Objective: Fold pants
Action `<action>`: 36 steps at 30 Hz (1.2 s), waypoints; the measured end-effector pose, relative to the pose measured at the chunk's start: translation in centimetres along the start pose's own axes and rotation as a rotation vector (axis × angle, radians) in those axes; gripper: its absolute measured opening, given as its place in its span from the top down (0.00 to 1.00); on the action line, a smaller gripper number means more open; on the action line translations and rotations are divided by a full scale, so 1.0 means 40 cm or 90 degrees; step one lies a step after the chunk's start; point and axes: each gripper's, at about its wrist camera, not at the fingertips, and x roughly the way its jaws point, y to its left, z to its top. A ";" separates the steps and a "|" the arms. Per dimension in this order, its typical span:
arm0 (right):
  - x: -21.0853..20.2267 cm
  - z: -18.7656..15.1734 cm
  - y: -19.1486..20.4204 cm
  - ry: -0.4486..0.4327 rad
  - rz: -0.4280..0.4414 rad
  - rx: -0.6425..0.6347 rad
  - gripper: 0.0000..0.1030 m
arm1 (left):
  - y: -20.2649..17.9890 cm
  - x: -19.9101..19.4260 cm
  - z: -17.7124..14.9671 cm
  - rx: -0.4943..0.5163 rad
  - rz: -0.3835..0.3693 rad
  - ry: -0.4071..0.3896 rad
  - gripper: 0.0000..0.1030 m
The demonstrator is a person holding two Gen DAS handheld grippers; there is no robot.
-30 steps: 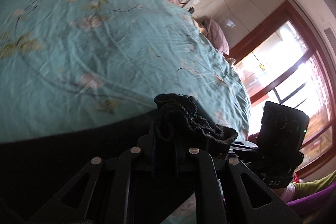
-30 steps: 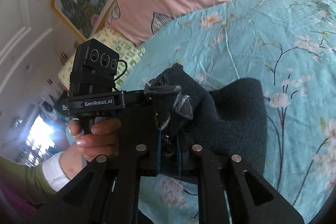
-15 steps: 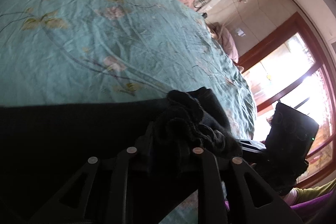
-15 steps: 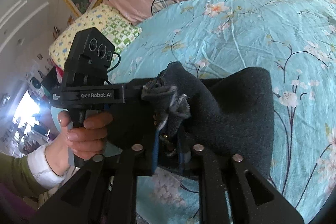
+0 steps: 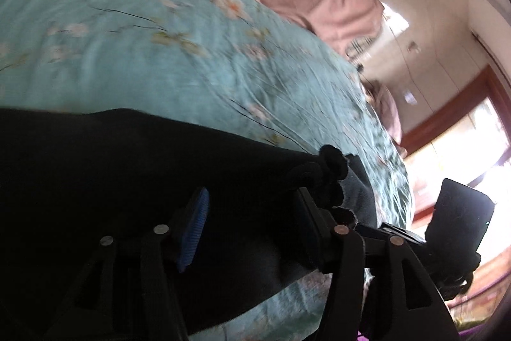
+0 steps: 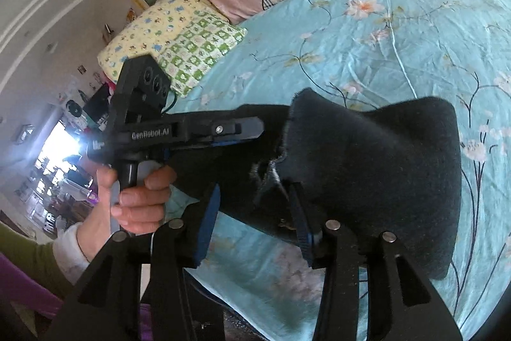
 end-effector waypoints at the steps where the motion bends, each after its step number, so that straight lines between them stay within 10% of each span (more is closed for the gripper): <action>1: -0.003 0.002 0.003 -0.002 0.002 0.001 0.55 | 0.006 -0.015 -0.008 -0.010 0.007 -0.010 0.39; 36: 0.205 0.131 0.140 0.032 0.131 0.021 0.39 | 0.252 -0.446 -0.229 -0.284 0.199 -0.196 0.36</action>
